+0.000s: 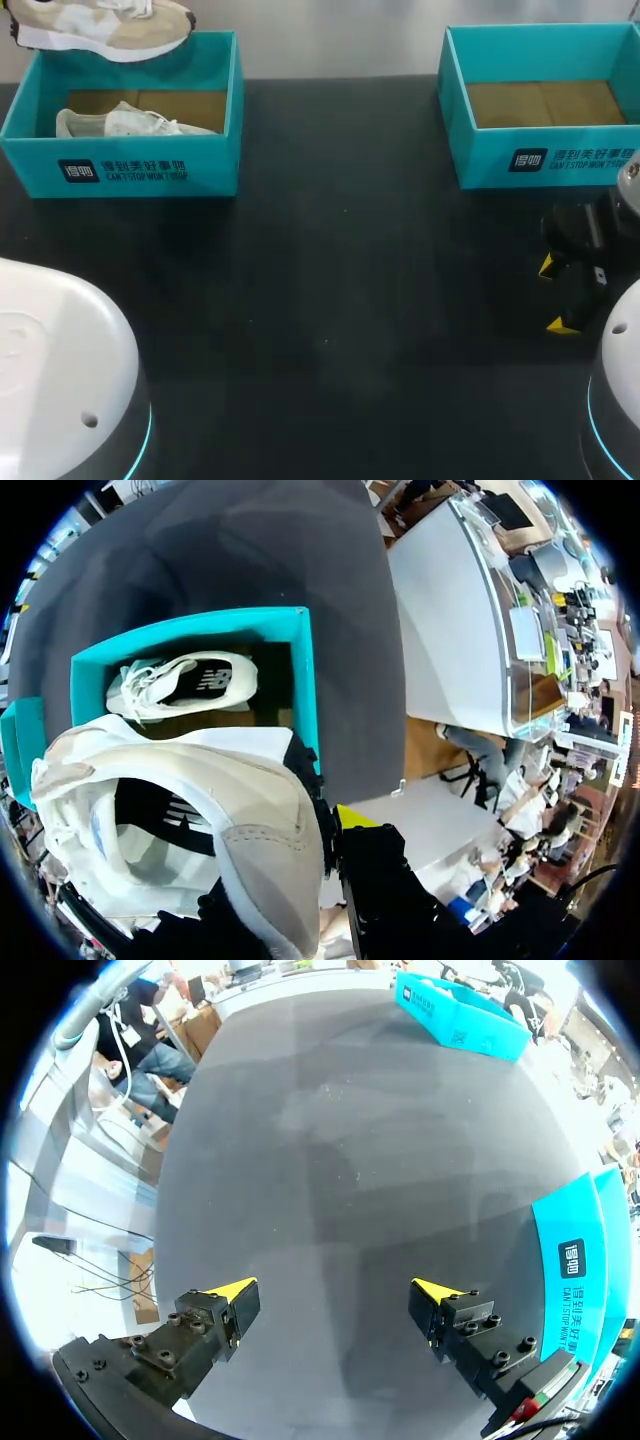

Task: Take the shoe out of the shoebox, open the shoe tongue, remove and reinsert the insole, then place the shoe into the shoebox

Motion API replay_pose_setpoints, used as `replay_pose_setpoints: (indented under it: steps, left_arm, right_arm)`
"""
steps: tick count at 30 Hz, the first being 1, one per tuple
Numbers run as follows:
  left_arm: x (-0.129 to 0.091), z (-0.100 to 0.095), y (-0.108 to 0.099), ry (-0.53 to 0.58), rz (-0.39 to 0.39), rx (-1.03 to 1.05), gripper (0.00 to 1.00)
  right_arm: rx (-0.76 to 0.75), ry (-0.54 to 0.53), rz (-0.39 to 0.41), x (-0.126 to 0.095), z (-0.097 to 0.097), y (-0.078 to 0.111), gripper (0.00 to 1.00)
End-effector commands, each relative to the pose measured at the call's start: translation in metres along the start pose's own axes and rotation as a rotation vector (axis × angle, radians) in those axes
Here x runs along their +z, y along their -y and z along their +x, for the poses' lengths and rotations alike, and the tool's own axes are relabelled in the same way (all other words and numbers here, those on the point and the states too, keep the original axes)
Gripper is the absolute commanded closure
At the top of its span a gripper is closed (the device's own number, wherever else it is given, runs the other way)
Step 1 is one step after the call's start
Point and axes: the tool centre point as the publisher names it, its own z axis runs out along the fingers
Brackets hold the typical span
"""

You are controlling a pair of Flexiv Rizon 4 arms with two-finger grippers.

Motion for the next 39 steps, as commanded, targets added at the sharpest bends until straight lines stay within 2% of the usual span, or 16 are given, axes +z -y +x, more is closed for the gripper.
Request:
replay_pose_setpoints:
  steps: [1,4,8,10,12,22,39]
  left_arm:
    - [-0.002,0.0,0.002,0.001,-0.006,0.001,1.0]
    - [0.0,-0.008,-0.004,0.015,-0.003,0.014,1.0]
    - [0.018,-0.022,-0.018,0.055,0.073,0.073,1.0]
    - [0.027,-0.025,-0.024,0.03,0.087,0.059,1.0]
    - [0.035,-0.028,-0.028,0.03,0.122,0.058,1.0]
    - [0.066,-0.034,-0.043,0.015,0.169,0.043,1.0]
    - [0.102,-0.031,-0.046,0.018,0.163,0.032,1.0]
  right_arm:
    - [0.0,0.003,0.001,0.001,0.001,0.0,0.0]
    - [0.0,0.003,0.001,0.001,0.001,0.0,0.0]
    - [0.0,0.003,0.001,0.001,0.001,0.0,0.0]
    - [0.0,0.003,0.001,0.001,0.001,0.0,0.0]
    - [0.0,0.003,0.001,0.001,0.001,0.0,0.0]
    - [0.0,0.003,0.001,0.001,0.001,0.0,0.0]
    - [0.0,0.003,0.001,0.001,0.001,0.0,0.0]
